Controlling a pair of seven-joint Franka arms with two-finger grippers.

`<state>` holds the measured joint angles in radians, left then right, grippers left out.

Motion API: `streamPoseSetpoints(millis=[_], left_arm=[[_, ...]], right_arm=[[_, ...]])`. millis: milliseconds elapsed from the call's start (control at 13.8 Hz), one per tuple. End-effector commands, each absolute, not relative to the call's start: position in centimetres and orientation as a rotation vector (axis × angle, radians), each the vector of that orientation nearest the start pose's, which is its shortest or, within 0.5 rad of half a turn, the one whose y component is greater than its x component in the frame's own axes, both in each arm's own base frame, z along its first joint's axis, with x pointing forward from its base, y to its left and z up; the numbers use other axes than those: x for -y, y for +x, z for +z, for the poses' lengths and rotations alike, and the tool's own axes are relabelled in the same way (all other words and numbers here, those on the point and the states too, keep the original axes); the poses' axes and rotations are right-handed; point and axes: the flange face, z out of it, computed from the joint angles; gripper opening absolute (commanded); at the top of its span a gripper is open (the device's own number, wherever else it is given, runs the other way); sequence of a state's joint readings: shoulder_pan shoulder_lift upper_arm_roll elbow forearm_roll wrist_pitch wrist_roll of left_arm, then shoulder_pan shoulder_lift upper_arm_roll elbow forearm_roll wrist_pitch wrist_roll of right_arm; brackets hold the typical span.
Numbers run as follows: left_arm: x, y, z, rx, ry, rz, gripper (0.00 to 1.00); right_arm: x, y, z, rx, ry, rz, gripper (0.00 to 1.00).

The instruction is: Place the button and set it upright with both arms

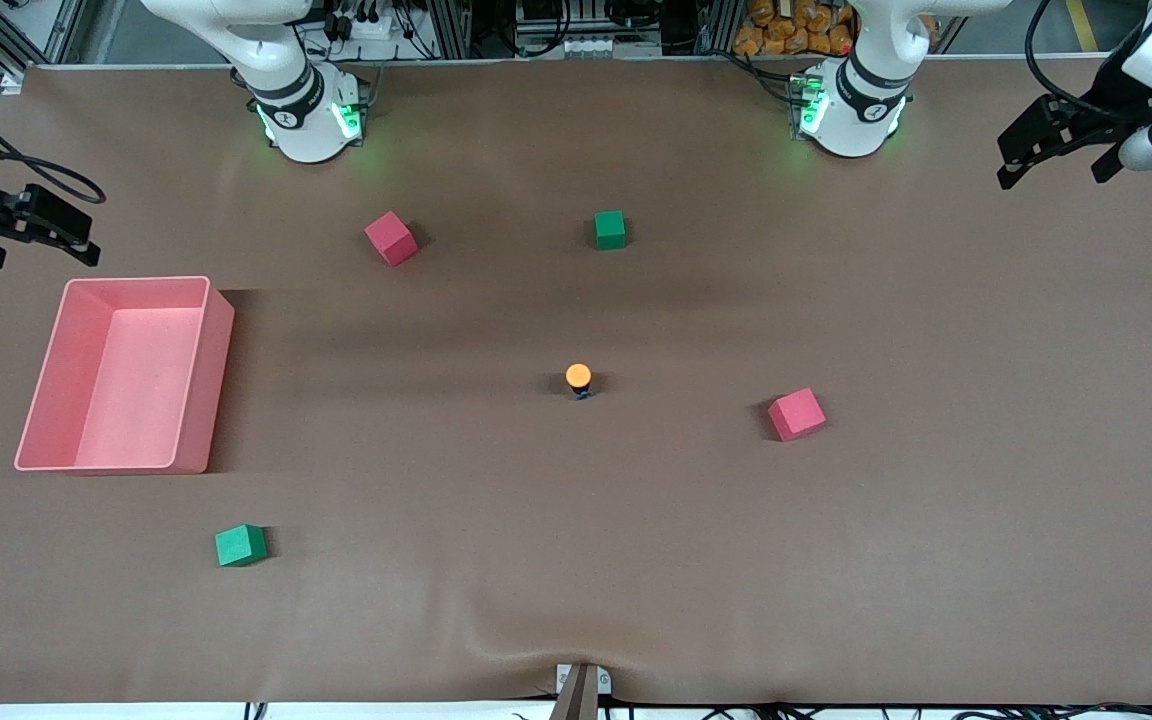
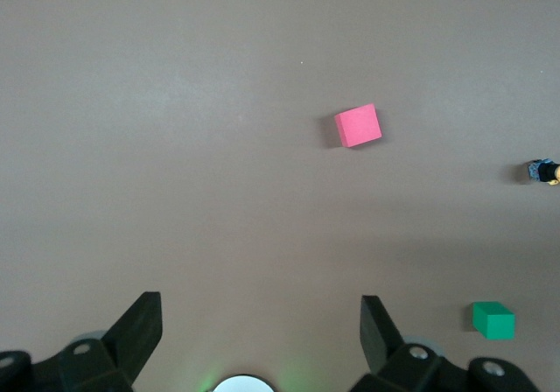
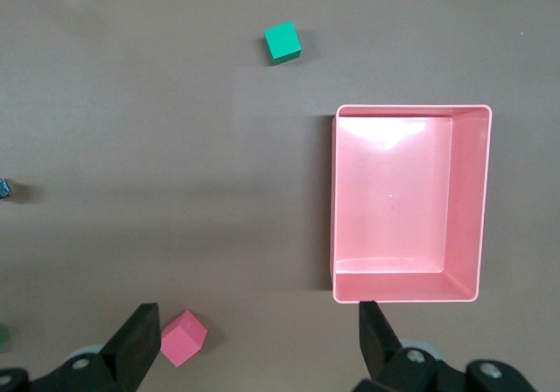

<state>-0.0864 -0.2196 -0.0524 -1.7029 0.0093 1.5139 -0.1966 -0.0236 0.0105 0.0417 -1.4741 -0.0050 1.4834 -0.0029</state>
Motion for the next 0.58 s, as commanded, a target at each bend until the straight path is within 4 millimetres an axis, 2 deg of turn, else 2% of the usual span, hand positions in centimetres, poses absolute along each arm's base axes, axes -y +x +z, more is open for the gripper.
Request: streamPoseSetpoints(millis=[0, 507], left_arm=[[6.61, 47.91, 67.66, 0.094, -3.127, -0.042, 1.00], [6.24, 48.24, 67.26, 0.124, -3.129, -0.024, 1.00]], right_arm=[[-0.57, 55.08, 66.00, 0.037, -3.154, 0.000, 1.00], [-0.56, 55.12, 65.84, 0.037, -3.154, 0.007, 1.00]])
